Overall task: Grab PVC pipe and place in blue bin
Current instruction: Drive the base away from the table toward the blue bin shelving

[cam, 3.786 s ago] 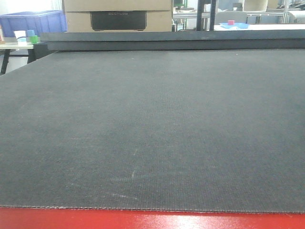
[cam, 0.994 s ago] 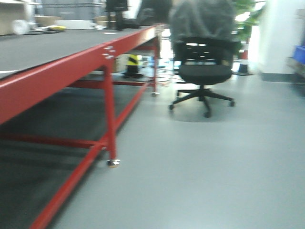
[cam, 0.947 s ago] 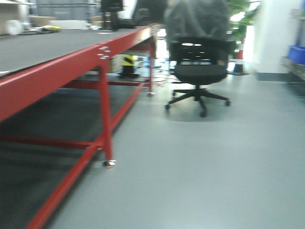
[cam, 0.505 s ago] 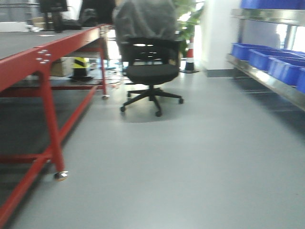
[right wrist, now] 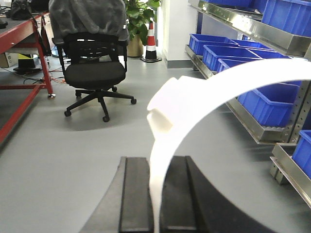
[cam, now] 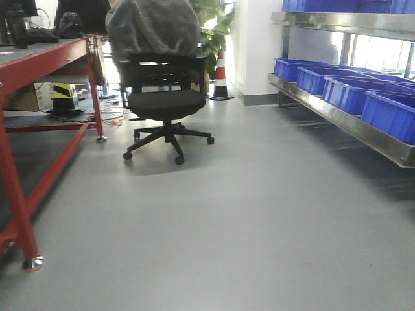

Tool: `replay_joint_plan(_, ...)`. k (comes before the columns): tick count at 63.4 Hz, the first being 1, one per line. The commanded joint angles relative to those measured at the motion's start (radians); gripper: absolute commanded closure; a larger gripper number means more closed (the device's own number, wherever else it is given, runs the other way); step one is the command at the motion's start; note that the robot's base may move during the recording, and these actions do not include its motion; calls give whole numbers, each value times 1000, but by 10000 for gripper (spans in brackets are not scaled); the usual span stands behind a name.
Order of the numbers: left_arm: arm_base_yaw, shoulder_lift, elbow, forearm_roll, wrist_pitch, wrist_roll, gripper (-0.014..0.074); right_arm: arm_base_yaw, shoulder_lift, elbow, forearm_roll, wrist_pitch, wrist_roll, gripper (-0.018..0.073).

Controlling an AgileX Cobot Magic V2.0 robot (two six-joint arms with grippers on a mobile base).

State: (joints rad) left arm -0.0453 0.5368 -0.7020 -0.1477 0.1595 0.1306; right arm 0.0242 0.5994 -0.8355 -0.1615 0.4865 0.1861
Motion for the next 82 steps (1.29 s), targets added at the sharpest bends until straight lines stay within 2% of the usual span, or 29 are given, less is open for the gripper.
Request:
replay_joint_plan(1, 0, -5, -2, -2, -19, 2, 708, -1, -6, -1, -8, -26, -3, 727)
replay_joint_plan(82, 0, -5, -2, -2, -22, 2, 708, -1, -6, -1, -8, -26, -3, 727)
